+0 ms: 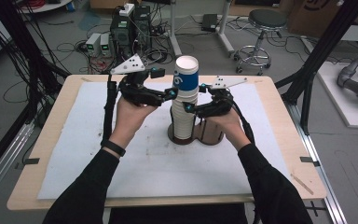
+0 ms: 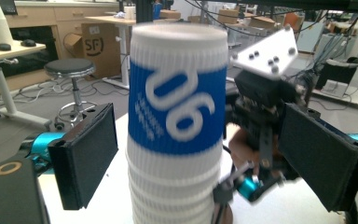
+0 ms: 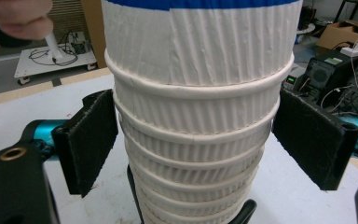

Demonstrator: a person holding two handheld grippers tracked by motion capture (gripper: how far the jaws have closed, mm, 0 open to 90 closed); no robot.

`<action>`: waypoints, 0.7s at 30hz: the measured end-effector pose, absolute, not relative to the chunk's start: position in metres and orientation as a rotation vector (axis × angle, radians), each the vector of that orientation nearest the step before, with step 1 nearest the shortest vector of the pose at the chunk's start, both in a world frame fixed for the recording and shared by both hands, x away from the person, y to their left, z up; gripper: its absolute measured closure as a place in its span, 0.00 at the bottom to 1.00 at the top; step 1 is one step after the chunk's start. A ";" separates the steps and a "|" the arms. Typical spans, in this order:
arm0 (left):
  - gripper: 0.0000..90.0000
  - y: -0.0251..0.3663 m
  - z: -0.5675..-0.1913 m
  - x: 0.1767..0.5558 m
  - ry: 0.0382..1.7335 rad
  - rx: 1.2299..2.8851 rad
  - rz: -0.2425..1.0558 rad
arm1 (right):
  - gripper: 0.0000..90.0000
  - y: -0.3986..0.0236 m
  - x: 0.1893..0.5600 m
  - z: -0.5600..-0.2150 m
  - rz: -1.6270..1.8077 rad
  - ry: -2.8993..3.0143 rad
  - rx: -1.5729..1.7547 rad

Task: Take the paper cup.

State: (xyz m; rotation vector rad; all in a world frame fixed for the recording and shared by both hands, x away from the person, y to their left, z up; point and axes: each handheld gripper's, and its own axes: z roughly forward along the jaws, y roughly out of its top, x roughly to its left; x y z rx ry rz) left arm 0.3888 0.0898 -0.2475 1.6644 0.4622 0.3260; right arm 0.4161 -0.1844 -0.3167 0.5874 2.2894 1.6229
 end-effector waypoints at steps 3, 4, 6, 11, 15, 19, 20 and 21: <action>0.14 0.085 -0.243 0.391 0.460 1.658 0.325 | 0.17 -0.184 0.416 -0.317 1.622 2.286 0.587; 0.14 0.083 -0.241 0.392 0.460 1.661 0.326 | 0.17 -0.185 0.416 -0.316 1.619 2.288 0.586; 0.14 0.080 -0.238 0.395 0.464 1.662 0.327 | 0.17 -0.184 0.416 -0.317 1.620 2.285 0.587; 0.14 0.074 -0.233 0.402 0.467 1.649 0.324 | 0.17 -0.184 0.415 -0.316 1.619 2.286 0.586; 0.14 0.069 -0.229 0.408 0.472 1.647 0.316 | 0.17 -0.184 0.415 -0.316 1.619 2.287 0.586; 0.15 0.066 -0.226 0.413 0.474 1.634 0.300 | 0.17 -0.184 0.415 -0.316 1.618 2.284 0.585; 0.15 0.065 -0.226 0.415 0.479 1.630 0.296 | 0.17 -0.184 0.415 -0.316 1.619 2.284 0.585; 0.15 0.064 -0.226 0.416 0.479 1.632 0.292 | 0.17 -0.184 0.415 -0.316 1.619 2.286 0.587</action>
